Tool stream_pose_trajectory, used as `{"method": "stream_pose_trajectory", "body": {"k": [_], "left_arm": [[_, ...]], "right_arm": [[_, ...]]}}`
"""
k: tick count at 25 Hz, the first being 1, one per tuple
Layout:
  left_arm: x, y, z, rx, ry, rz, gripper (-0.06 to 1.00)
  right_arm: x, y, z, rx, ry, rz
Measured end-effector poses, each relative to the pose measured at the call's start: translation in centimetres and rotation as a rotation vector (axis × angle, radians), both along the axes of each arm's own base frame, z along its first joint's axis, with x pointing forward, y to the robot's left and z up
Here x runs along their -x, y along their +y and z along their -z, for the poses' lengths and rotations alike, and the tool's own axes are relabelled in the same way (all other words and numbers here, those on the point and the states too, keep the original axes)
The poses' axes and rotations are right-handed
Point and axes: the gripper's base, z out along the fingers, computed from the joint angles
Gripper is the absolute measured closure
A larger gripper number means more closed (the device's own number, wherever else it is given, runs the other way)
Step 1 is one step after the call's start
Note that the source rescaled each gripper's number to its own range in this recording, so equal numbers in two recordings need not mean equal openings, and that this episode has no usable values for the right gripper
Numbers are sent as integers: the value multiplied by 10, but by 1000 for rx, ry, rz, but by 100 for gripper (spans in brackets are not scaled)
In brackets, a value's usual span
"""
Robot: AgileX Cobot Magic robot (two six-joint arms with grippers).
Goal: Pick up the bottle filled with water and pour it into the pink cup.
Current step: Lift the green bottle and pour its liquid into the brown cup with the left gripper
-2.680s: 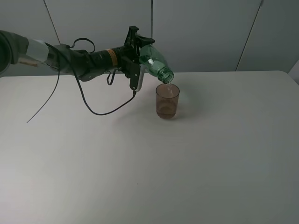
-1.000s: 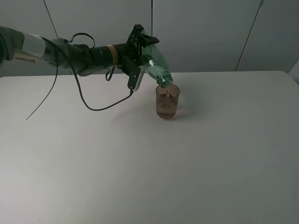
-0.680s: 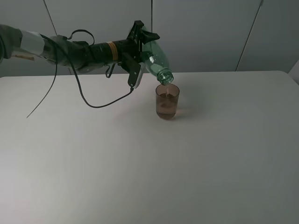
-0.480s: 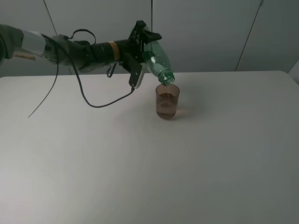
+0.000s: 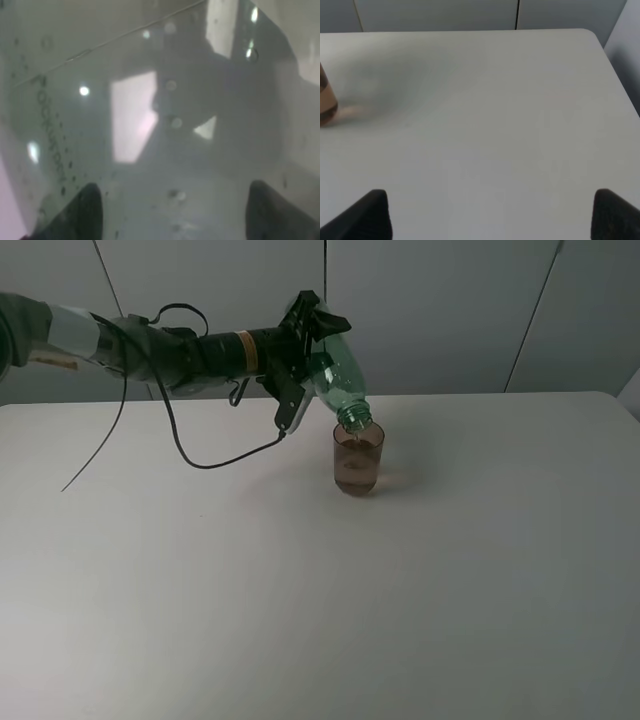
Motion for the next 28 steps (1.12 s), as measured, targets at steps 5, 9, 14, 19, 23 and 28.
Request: {"method": "stream_pose_trajectory", "body": {"k": [5, 9, 14, 19, 23, 28], "left_arm": [[-1, 0, -2, -29, -40, 1, 92], [-4, -1, -7, -25, -60, 1, 92], [-5, -2, -10, -32, -84, 3, 92], [-4, -2, -19, -29, -104, 4, 92], [-3, -3, -21, -28, -110, 5, 92], [-4, -3, -20, -30, -107, 0, 92]], "right_arm": [[0, 0, 0, 0, 0, 0], [0, 0, 0, 0, 0, 0], [0, 0, 0, 0, 0, 0], [0, 0, 0, 0, 0, 0], [0, 0, 0, 0, 0, 0], [0, 0, 0, 0, 0, 0]]}}
